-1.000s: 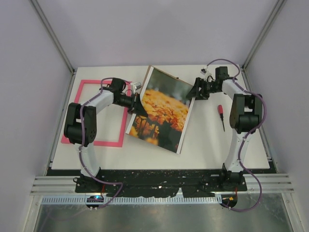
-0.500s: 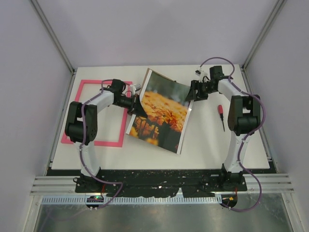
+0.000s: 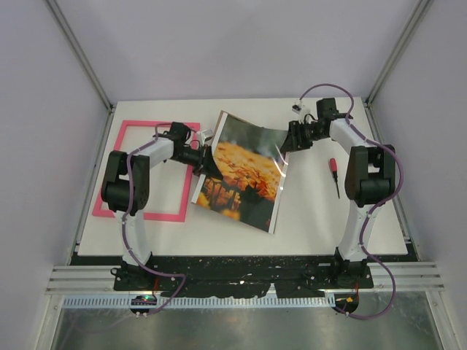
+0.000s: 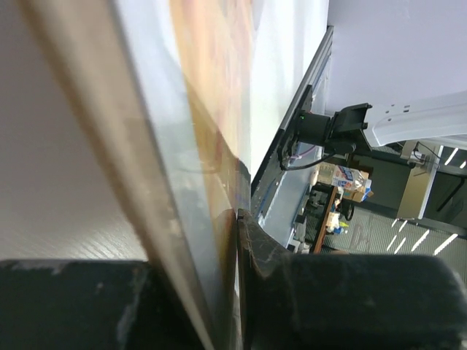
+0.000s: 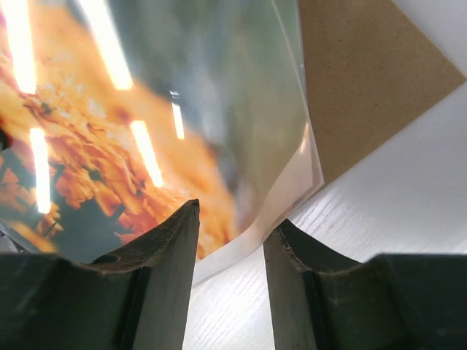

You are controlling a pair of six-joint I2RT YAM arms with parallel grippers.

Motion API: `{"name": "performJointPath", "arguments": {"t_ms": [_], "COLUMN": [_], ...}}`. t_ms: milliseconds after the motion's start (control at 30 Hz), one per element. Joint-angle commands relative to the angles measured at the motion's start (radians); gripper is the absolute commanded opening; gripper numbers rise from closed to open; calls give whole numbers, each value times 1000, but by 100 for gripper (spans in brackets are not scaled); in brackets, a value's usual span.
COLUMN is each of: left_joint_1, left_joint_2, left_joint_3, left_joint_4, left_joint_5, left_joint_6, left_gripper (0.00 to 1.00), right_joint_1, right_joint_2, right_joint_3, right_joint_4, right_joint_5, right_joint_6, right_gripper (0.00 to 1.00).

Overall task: Take the photo out of the frame
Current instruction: Remove the photo frame item from the center of the board.

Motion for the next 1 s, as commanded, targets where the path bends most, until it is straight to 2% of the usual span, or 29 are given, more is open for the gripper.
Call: {"name": "performJointPath", "arguments": {"t_ms": [0, 167, 300, 367, 500, 767, 967], "left_joint_1": [-7, -7, -7, -8, -5, -5, -7], "left_joint_2": [18, 24, 29, 32, 35, 30, 29], "left_joint_3": [15, 15, 15, 15, 15, 15, 15], "left_joint_4": [58, 58, 58, 61, 61, 61, 61], "left_joint_5": [30, 33, 39, 41, 44, 49, 53], "left_joint_6": [22, 19, 17, 16, 14, 10, 8], "left_gripper": [19, 22, 22, 23, 23, 32, 34], "right_joint_1": [-5, -51, -108, -117, -123, -139, -151], "right_joint_2": [33, 65, 100, 111, 113, 125, 125], "right_joint_3": [40, 53, 79, 80, 79, 82, 74], "right_joint_4": [-60, -86, -121, -135, -137, -124, -106], "right_joint_5": [-207, -262, -323, -339, -324, -294, -264], "right_joint_6": [-10, -10, -9, -9, -9, 34, 65], "right_gripper": [44, 42, 31, 30, 30, 27, 27]}}
